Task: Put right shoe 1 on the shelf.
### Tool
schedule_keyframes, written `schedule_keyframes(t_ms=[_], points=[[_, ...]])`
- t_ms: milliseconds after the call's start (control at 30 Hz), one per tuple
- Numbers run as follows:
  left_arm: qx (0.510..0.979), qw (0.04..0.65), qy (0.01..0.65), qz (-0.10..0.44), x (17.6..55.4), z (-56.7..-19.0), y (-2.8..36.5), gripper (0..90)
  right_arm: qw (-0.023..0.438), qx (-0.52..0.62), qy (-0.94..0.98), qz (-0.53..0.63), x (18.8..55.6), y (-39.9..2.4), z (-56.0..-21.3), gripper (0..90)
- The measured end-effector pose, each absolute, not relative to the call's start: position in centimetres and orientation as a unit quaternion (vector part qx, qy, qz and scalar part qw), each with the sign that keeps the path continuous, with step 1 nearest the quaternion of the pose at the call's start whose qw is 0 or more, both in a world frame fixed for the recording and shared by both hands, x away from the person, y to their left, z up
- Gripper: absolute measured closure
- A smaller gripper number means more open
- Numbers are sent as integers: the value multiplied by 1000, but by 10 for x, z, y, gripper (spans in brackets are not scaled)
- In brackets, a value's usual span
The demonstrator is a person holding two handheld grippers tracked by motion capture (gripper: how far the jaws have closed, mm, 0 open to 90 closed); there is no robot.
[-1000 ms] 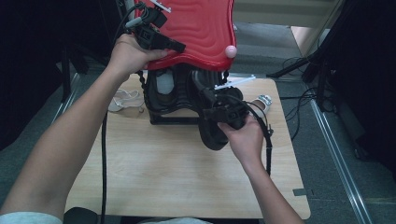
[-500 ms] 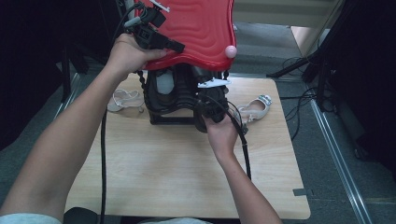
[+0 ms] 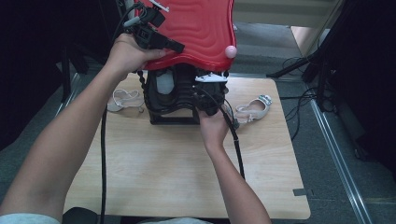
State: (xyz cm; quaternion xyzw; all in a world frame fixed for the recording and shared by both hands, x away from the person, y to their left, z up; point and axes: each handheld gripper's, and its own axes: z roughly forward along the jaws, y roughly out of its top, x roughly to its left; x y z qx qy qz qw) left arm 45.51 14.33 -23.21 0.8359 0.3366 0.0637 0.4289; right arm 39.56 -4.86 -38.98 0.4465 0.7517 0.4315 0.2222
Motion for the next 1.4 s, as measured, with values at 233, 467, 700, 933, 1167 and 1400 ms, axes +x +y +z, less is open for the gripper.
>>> schedule_keyframes(t_ms=[233, 467, 700, 933, 1167, 1400], points=[[831, 434, 344, 59, 456, -233, 144, 900, 190, 434, 760, 446, 397, -51, -390, 667], [830, 433, 346, 57, 456, -233, 144, 900, 172, 427, 764, 453, 390, -58, -380, 641], [834, 426, 346, 64, 456, -231, 143, 900, 165, 394, 775, 465, 366, -72, -363, 730], [834, 425, 347, 61, 456, -231, 143, 900, 114, 359, 798, 470, 341, -91, -369, 900], [831, 429, 349, 57, 457, -232, 144, 900, 61, 357, 821, 442, 339, -106, -409, 900], [833, 429, 345, 58, 456, -232, 145, 900, 51, 350, 820, 450, 356, -115, -425, 900]])
